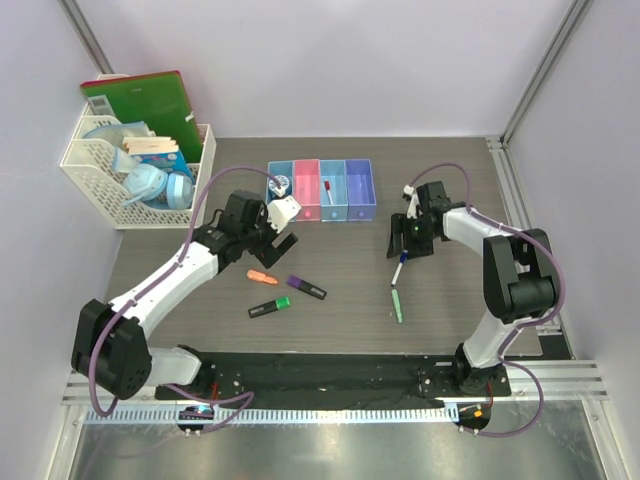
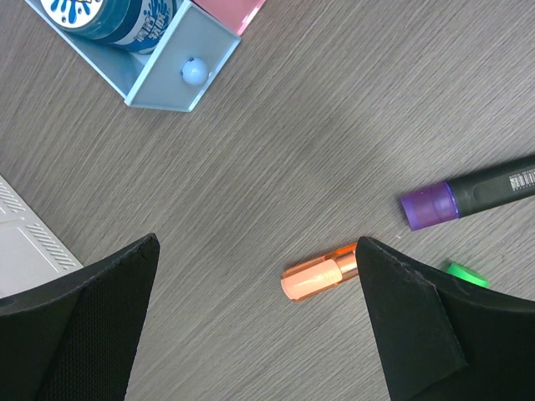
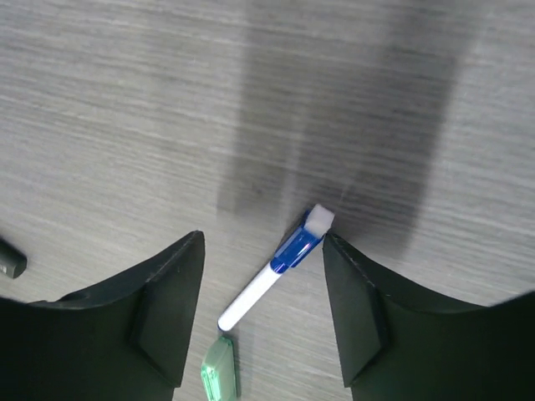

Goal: Sort the stationery into containers
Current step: Pick up the pen from the center of the board.

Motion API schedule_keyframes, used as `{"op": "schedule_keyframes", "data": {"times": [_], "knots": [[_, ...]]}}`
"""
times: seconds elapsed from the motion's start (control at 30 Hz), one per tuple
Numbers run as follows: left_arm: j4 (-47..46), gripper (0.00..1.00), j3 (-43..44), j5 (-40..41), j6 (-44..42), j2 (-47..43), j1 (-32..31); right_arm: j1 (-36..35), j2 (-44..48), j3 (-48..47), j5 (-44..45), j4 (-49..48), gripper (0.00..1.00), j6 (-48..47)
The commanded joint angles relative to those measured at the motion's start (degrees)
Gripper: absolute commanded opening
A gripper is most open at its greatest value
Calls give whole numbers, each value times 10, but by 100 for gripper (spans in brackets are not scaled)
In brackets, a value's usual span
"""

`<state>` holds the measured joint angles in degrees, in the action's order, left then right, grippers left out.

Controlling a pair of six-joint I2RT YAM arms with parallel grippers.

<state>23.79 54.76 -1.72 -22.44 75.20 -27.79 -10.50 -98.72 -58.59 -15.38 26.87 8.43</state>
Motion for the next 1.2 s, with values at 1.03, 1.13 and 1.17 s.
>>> {"op": "schedule_keyframes", "data": {"times": [1.03, 1.13, 1.17], "knots": [[-92, 100, 212, -37, 178, 151, -2, -111, -95, -34, 147, -9, 13, -42], [-92, 100, 210, -37, 178, 148, -2, -113, -93, -35, 150, -8, 6, -44], [-91, 100, 210, -38, 178, 146, -2, -114, -92, -34, 151, -7, 2, -44]]}}
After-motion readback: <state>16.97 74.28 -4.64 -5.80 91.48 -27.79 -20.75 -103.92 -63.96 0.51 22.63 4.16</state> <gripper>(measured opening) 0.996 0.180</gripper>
